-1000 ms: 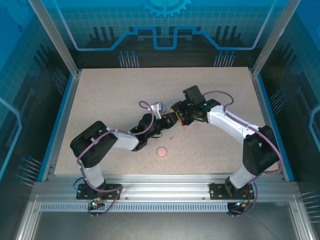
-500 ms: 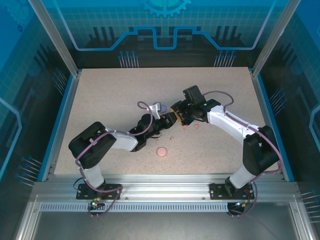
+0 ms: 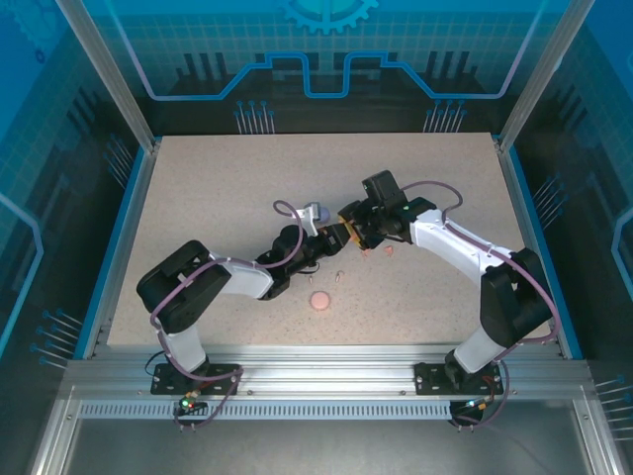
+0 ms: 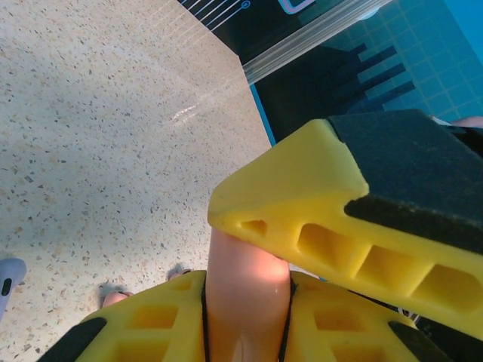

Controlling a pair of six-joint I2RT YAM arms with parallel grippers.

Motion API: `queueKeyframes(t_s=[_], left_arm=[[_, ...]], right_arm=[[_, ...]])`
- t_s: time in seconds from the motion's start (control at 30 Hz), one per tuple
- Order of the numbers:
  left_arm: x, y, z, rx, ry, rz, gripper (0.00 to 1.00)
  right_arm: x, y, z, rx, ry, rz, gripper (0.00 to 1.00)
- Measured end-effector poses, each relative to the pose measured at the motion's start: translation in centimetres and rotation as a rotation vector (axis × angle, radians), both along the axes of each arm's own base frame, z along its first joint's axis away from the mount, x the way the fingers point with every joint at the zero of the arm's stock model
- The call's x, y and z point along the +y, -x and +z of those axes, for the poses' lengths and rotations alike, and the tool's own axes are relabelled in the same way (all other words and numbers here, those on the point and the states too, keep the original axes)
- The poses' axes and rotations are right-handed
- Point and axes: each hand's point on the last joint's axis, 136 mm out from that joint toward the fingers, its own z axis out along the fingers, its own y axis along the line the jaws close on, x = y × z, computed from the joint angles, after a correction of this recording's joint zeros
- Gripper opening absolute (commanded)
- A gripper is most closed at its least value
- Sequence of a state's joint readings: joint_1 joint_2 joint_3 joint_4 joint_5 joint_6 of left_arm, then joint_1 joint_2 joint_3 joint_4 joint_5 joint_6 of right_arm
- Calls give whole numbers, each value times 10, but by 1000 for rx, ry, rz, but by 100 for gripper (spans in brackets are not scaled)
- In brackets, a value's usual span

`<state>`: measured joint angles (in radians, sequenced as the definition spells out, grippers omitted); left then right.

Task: Insert wireless bluetooth earbuds into charging case

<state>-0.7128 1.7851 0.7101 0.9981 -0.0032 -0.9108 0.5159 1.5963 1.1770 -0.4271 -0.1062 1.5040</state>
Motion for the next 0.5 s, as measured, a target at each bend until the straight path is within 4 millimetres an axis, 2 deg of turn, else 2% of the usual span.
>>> queueKeyframes(t_s=[0.1, 0.2, 0.4, 0.5], left_arm=[[-2, 0, 0, 14, 0, -7, 0], [-6, 0, -3, 37, -12, -33, 0], [0, 6, -5, 101, -32, -113, 0], [12, 6, 6, 113, -34, -149, 0]], right_arm=[[-2, -3, 2, -2, -14, -8, 86], [-13, -9, 12, -28, -27, -17, 88], [-65, -14, 47, -171, -11, -33, 90], [-91, -6, 52, -255, 15, -5, 90]])
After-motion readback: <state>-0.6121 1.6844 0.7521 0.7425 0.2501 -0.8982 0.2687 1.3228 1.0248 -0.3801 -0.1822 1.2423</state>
